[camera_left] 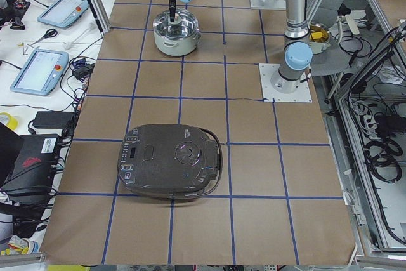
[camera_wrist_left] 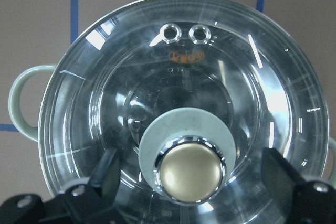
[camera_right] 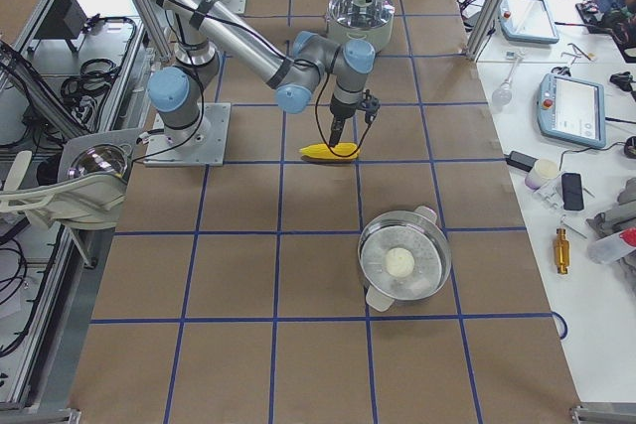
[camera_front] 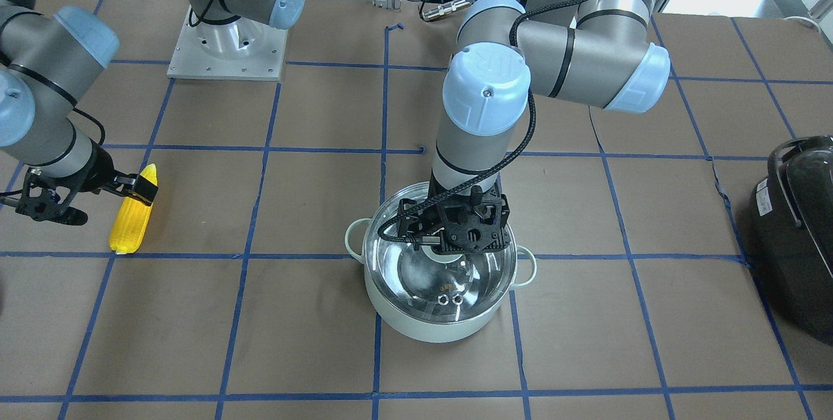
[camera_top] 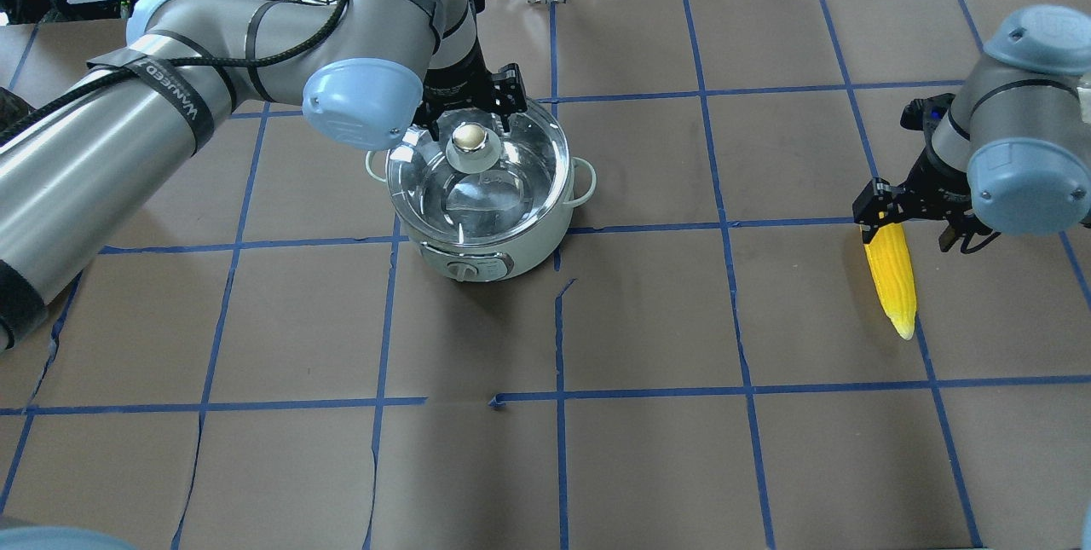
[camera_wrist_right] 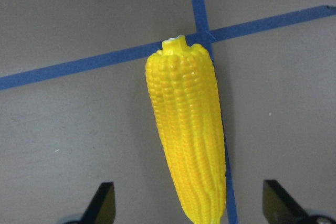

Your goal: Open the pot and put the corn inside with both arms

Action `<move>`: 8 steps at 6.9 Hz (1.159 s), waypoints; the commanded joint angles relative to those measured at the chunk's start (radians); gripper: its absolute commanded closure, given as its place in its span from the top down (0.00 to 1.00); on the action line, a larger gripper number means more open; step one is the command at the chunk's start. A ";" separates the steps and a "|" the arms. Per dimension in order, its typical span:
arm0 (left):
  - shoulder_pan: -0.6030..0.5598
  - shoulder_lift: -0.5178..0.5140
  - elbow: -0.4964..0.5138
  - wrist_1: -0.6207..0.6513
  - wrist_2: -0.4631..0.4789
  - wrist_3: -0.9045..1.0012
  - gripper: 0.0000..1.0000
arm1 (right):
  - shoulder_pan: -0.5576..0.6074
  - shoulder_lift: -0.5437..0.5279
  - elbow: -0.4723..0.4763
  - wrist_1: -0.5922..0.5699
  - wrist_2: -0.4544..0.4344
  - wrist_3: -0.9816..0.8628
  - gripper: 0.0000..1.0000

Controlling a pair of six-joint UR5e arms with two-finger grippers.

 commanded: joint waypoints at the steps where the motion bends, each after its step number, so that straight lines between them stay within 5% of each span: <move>1: 0.000 -0.007 -0.006 0.007 -0.040 0.006 0.75 | -0.008 0.037 0.013 -0.026 -0.004 -0.009 1.00; 7: 0.000 0.015 -0.025 -0.011 -0.035 0.043 0.52 | -0.011 0.117 0.033 -0.116 0.002 -0.018 1.00; 8: 0.000 0.019 -0.023 -0.031 -0.035 0.045 0.45 | -0.011 0.120 0.033 -0.168 -0.006 -0.009 0.62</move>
